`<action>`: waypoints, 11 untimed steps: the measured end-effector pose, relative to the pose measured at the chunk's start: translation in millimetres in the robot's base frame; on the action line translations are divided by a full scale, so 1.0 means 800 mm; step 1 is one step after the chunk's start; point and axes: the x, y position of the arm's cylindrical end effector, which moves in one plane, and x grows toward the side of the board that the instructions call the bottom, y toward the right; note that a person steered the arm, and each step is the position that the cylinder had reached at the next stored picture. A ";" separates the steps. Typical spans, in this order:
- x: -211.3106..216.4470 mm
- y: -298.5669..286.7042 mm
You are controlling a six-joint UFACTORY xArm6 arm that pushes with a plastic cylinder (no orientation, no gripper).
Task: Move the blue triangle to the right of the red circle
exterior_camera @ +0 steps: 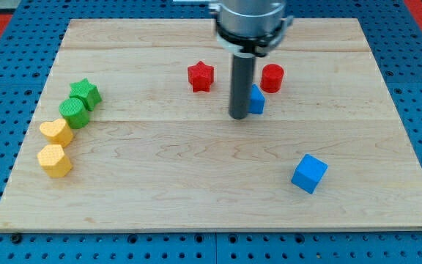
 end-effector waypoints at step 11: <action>0.014 0.172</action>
